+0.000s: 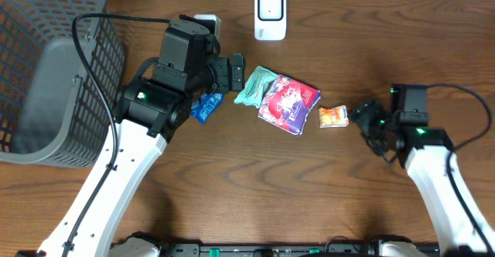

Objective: Scan the item barcode
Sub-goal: 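Reach the right gripper to the orange Kleenex pack and grasp it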

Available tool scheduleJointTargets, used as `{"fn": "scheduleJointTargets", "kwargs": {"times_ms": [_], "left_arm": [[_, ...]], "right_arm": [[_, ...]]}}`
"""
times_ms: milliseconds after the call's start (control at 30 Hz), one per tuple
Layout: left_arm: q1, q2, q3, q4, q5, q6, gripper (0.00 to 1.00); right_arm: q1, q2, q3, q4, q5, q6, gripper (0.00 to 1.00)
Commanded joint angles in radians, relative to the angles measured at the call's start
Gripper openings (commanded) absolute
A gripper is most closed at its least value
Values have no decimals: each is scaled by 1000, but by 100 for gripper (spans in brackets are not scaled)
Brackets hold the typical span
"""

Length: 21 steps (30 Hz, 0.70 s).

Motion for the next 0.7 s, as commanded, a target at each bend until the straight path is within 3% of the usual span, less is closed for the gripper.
{"fn": "scheduleJointTargets", "kwargs": {"times_ms": [0,267,667], "left_arm": [[3,3,19,-2,-13,-5,98],[3,3,19,-2,-13,-5,98],[3,3,19,-2,-13,-5,98]], "right_arm": [[-1,54,-10,67,-90,25,57],[5,125,-11,102,-85,131,71],[69,230,-12,148,2,242,61]]}}
